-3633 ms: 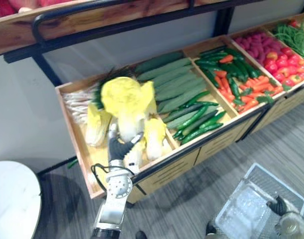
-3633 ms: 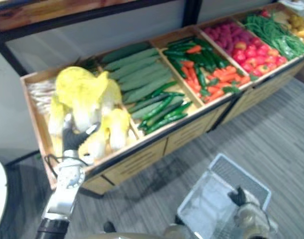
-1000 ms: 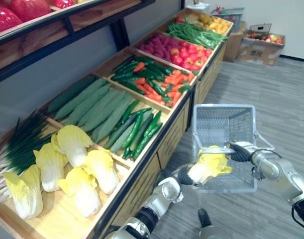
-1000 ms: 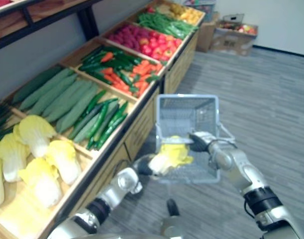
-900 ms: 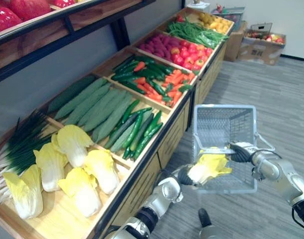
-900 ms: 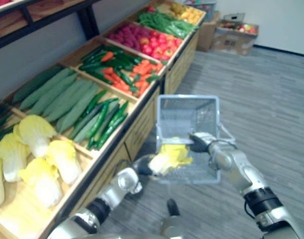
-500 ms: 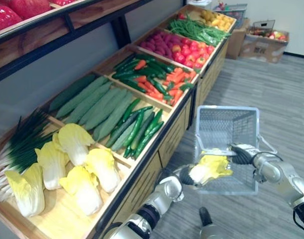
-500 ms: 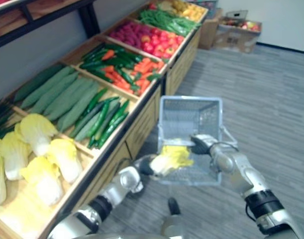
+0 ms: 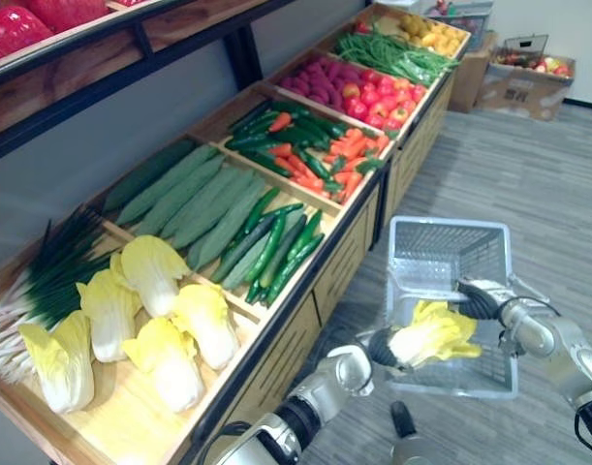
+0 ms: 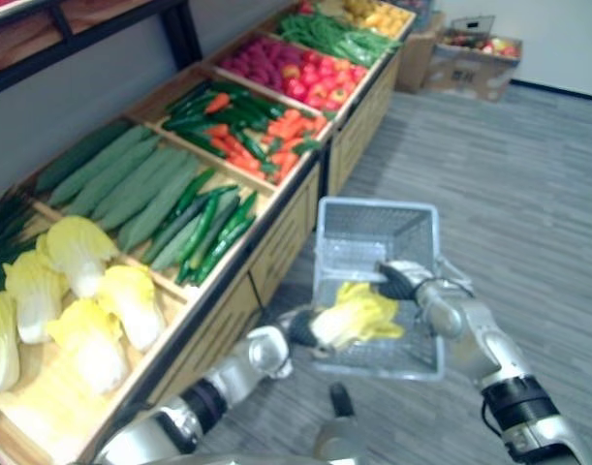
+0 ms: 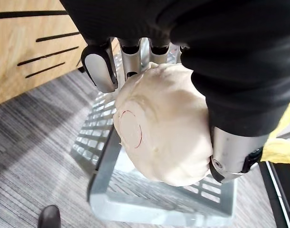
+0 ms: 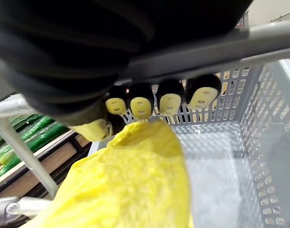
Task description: Pick vegetable in the basket
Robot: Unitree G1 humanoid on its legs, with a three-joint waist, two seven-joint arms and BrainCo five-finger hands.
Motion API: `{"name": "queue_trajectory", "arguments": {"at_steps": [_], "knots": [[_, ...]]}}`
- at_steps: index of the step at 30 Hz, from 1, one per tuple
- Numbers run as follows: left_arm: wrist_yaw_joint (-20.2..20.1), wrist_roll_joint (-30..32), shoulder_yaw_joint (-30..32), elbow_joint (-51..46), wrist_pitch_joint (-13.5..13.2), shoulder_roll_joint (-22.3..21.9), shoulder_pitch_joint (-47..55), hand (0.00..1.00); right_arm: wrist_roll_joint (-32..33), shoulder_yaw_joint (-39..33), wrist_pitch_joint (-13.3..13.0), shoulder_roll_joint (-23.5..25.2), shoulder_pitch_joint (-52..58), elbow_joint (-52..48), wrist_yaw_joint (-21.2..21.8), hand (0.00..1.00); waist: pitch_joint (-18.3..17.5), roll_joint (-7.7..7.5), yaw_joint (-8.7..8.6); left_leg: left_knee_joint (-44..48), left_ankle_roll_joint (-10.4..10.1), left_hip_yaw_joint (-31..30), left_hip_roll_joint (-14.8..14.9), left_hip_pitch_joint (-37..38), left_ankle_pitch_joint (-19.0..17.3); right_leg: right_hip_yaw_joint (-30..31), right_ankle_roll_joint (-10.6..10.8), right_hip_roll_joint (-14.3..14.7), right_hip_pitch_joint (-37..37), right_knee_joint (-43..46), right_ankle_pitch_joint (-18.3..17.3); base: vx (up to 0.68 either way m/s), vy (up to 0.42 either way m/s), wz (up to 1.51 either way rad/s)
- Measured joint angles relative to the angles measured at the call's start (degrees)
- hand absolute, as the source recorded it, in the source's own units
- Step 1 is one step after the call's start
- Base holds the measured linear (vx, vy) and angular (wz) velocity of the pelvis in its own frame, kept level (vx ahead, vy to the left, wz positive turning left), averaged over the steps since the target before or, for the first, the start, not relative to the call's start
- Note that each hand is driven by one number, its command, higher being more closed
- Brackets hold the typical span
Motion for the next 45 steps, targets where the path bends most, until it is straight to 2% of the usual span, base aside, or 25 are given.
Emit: {"name": "queue_trajectory", "arguments": {"at_steps": [5, 6, 13, 26, 30, 32, 33, 35, 37, 38, 40, 42, 43, 44, 45], "knots": [[-0.3, -3.4, -3.3, -0.4, -0.2, -0.3, -0.8, 1.0, 0.5, -0.1, 0.0, 1.1, 0.0, -0.2, -0.2, 1.0, 0.3, -0.46, -0.04, 0.0, 0.0, -0.1, 0.0, -0.1, 0.0, -0.1, 0.0, 0.0, 0.0, 0.0, 0.0, -0.01, -0.006, 0.0], [-0.5, -4.6, -4.0, -1.1, -0.2, -0.3, -0.8, 0.0, 0.5, -0.1, 0.3, 1.3, 0.0, -0.2, -0.2, 1.0, 0.3, -0.44, -0.04, 0.0, 0.0, -0.1, 0.0, -0.1, 0.0, -0.1, 0.0, 0.0, 0.0, 0.0, 0.0, -0.03, -0.029, 0.01], [-1.1, -6.0, -5.6, -4.0, -0.9, -0.6, -1.6, 0.0, 0.5, -0.1, 0.4, 2.6, 0.0, -0.2, -0.2, 1.0, 0.4, -0.7, -0.12, 0.0, 0.0, -0.2, 0.1, -0.1, 0.0, -0.2, 0.0, 0.0, 0.0, 0.0, 0.0, -0.03, -0.021, 0.0], [-0.9, -3.3, -5.9, -3.8, -0.8, -0.7, -2.0, 0.0, 0.5, -0.2, 0.3, 4.6, 0.7, -0.2, -0.2, 1.0, 0.6, -0.99, -0.05, 0.0, 0.0, -0.9, 0.1, -0.2, 0.0, -0.9, 0.0, -0.1, 0.3, -0.2, 0.0, 0.0, -0.002, 0.02], [-1.1, -3.4, -6.2, -4.4, -0.8, -0.8, -2.0, 0.0, 0.5, -3.2, 0.3, 5.3, 2.4, 0.4, -0.3, 1.0, 0.6, -1.06, -0.04, -0.3, 0.0, -2.7, 0.2, -0.7, 0.0, -2.5, 0.2, -0.8, 1.1, -0.4, -0.2, -0.03, -0.026, 0.2], [-2.1, -3.7, -7.6, -8.9, -0.8, -0.3, -1.5, 0.0, 0.5, -4.9, 0.3, 5.3, 3.0, 1.6, -0.3, 1.0, 0.6, -1.18, 0.26, -0.3, 0.2, -3.9, 0.1, -1.3, 0.0, -3.5, 0.3, -1.3, 1.3, -0.3, -0.2, -0.04, -0.022, 0.3], [-3.6, -4.8, -9.2, -13.6, -1.8, 0.7, -0.8, 0.0, 0.5, -5.8, 0.2, 5.3, 3.1, 3.0, -0.4, 1.0, 0.5, -1.23, 0.72, -0.3, 0.3, -4.7, 0.1, -1.7, 0.1, -4.2, 0.4, -1.5, 1.5, -0.3, -0.3, -0.04, -0.028, 0.33], [-6.4, -7.7, -12.7, -22.2, -3.8, 4.0, 0.7, 0.0, 0.5, -7.2, -0.1, 5.3, 3.2, 6.4, -0.7, 1.0, 0.5, -1.25, 1.17, -0.3, 0.5, -6.1, 0.2, -2.1, 0.3, -5.7, 0.4, -1.8, 2.1, -0.3, -0.5, -0.03, -0.037, 0.36], [-11.6, -15.8, -16.5, -32.6, -6.6, 11.0, 2.9, 0.0, 0.6, -8.4, -0.3, 5.3, 3.8, 11.8, -2.0, 1.0, 0.3, -1.36, 2.3, -0.3, 0.7, -7.4, 0.7, -2.3, 0.5, -7.2, 0.3, -1.8, 3.0, -0.3, -0.6, -0.03, -0.047, 0.31], [-12.5, -17.3, -17.0, -34.8, -7.1, 13.0, 3.7, 0.0, 0.6, -8.6, -0.2, 5.3, 4.0, 12.8, -2.1, 1.0, 0.3, -1.38, 2.46, -0.3, 0.8, -7.8, 0.8, -2.4, 0.5, -7.7, 0.2, -1.9, 3.2, -0.3, -0.6, -0.04, -0.047, 0.33], [-15.2, -26.7, -17.6, -42.8, -8.0, 22.3, 6.9, 0.0, 0.5, -9.5, -0.2, 5.3, 6.4, 15.9, -2.9, 1.0, -1.0, -1.57, 2.86, -0.4, 1.1, -10.1, 0.9, -3.8, 0.8, -10.0, 0.4, -2.5, 3.4, 0.0, -1.1, -0.04, -0.053, 0.49], [-16.3, -31.8, -16.9, -47.4, -8.5, 28.3, 9.1, 0.0, 0.4, -9.7, -0.3, 5.4, 8.6, 18.2, -3.5, 1.0, -2.1, -1.92, 3.29, -0.4, 1.4, -11.8, 0.9, -4.8, 1.3, -11.8, 0.4, -2.7, 3.5, 0.0, -1.2, -0.01, -0.043, 0.49], [-16.8, -36.0, -14.4, -50.8, -8.9, 32.5, 11.9, 0.0, 0.4, -10.0, -0.3, 5.9, 9.8, 20.1, -4.3, 1.0, -2.6, -1.96, 3.35, -0.4, 1.6, -13.0, 1.0, -5.1, 1.5, -13.2, 0.4, -3.0, 4.2, 0.0, -1.2, -0.03, -0.045, 0.48], [-17.0, -39.8, -10.3, -53.8, -9.3, 35.8, 15.9, 0.0, -0.1, -11.4, -0.3, 7.3, 10.8, 22.1, -5.2, 1.0, -3.5, -2.8, 3.44, -0.4, 1.7, -14.0, 1.0, -5.8, 1.6, -14.4, 0.4, -3.1, 4.2, 0.0, -1.2, -0.03, -0.045, 0.46], [-17.0, -41.9, -8.0, -55.0, -9.6, 37.1, 18.0, 0.0, -0.2, -11.8, -0.2, 7.9, 11.2, 23.2, -6.0, 1.0, -4.0, -2.99, 3.46, -0.4, 1.8, -14.6, 1.0, -6.4, 1.6, -15.0, 0.4, -3.3, 4.3, 0.0, -1.2, -0.03, -0.036, 0.48]]}}
